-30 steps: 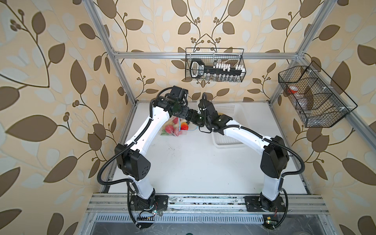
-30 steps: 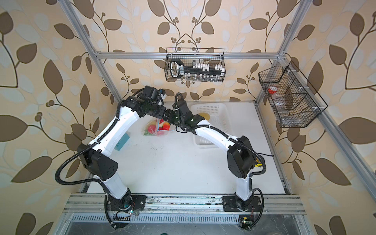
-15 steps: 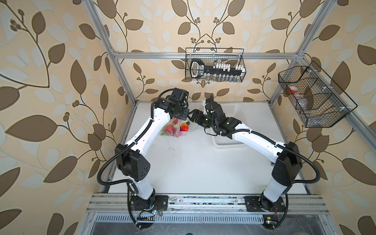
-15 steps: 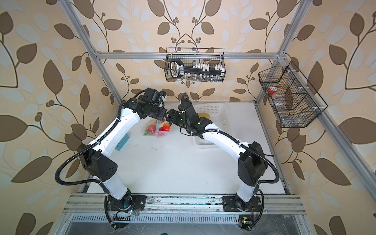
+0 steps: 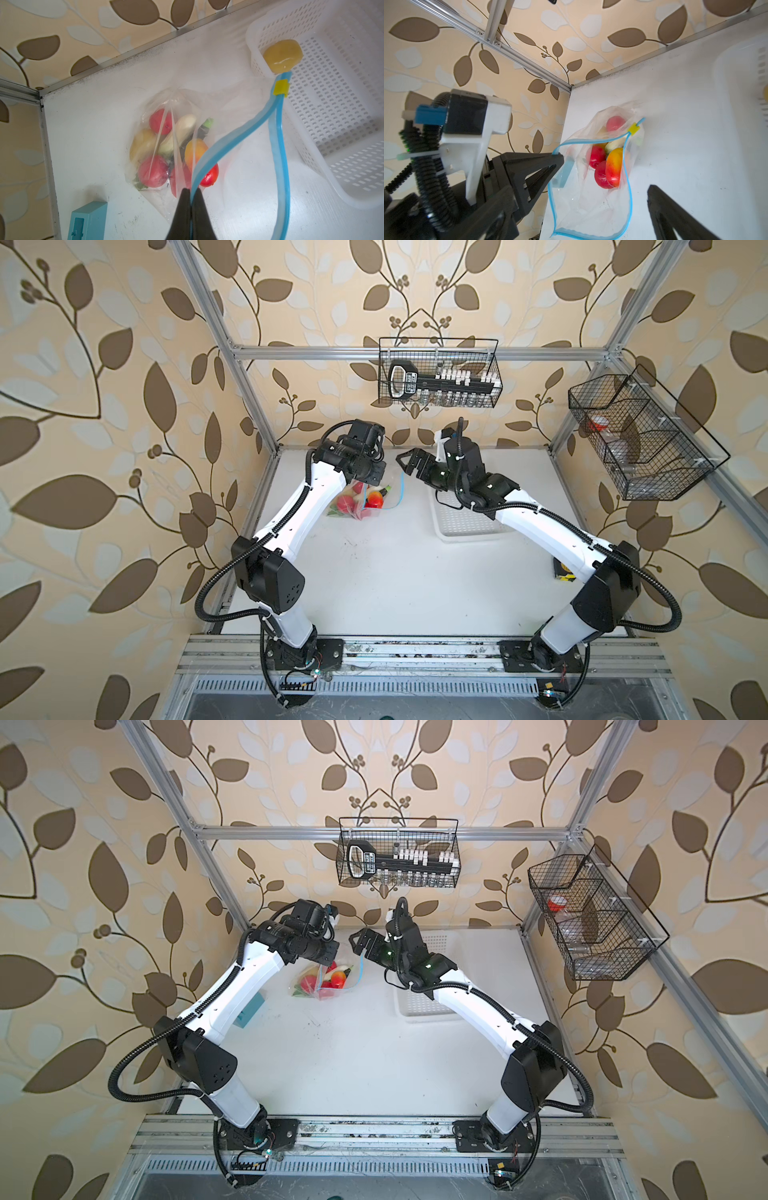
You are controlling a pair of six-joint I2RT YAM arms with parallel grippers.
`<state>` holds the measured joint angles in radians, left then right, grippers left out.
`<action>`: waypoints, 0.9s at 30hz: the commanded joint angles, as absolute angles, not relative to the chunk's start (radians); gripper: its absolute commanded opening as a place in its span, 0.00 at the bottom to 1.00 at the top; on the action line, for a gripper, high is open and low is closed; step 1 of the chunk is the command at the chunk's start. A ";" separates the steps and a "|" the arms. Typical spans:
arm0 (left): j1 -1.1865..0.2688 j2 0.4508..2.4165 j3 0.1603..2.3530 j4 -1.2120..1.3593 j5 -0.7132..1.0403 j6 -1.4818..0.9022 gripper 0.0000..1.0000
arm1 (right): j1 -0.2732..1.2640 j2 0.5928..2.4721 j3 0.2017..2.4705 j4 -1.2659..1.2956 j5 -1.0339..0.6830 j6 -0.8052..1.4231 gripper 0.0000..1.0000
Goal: Place the food in the zip-top bag and seal the zipper
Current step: 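Withdraw the open right gripper from the bag over the yellow potato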
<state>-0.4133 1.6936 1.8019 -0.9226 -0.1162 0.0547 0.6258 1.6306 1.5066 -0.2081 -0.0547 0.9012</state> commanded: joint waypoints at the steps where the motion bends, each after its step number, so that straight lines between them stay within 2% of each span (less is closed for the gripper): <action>1: -0.420 1.644 1.798 -0.910 -0.143 0.072 0.00 | 0.591 1.618 1.525 -0.292 -0.081 0.845 1.00; 16: -0.420 1.651 1.788 -0.904 -0.146 0.074 0.00 | 0.510 1.766 1.783 -0.686 0.034 0.538 1.00; 27: -0.420 1.650 1.777 -0.896 -0.133 0.077 0.00 | 0.471 1.805 1.820 -0.713 0.100 0.422 1.00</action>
